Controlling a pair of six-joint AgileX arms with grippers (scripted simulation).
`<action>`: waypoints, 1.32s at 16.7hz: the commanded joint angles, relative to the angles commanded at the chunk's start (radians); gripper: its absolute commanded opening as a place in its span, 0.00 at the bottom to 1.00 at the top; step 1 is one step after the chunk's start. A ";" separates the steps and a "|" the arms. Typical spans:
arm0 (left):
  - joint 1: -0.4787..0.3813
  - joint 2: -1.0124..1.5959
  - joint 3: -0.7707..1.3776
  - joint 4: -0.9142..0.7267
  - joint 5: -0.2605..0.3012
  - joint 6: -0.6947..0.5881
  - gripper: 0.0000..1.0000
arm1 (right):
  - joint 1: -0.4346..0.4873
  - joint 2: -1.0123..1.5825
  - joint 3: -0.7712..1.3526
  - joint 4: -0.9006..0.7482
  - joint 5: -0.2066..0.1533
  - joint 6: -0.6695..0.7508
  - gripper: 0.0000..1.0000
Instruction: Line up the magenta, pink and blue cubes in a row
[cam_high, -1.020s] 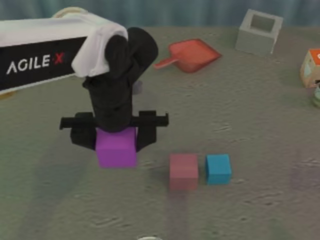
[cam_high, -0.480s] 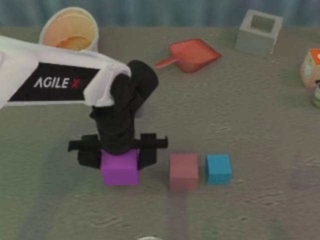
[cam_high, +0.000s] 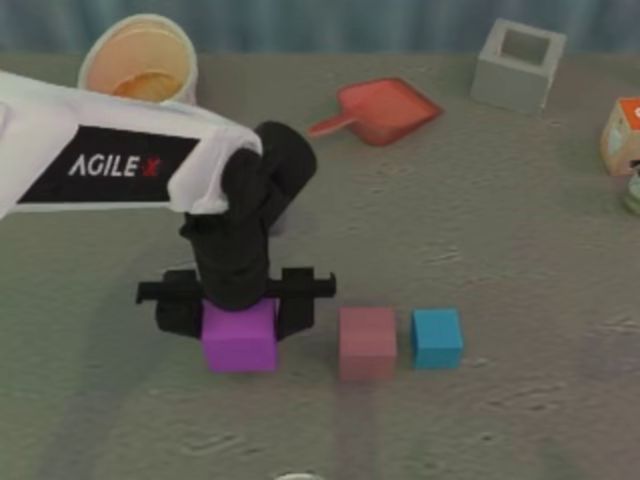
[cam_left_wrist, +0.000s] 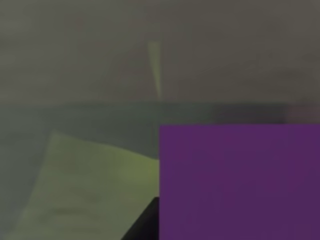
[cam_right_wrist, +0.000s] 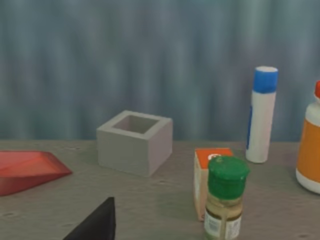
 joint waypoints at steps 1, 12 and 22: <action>0.000 0.000 0.000 0.000 0.000 0.000 0.45 | 0.000 0.000 0.000 0.000 0.000 0.000 1.00; 0.000 0.000 0.000 0.000 0.000 0.000 1.00 | 0.000 0.000 0.000 0.000 0.000 0.000 1.00; 0.007 -0.045 0.070 -0.120 0.000 -0.002 1.00 | 0.000 0.000 0.000 0.000 0.000 0.000 1.00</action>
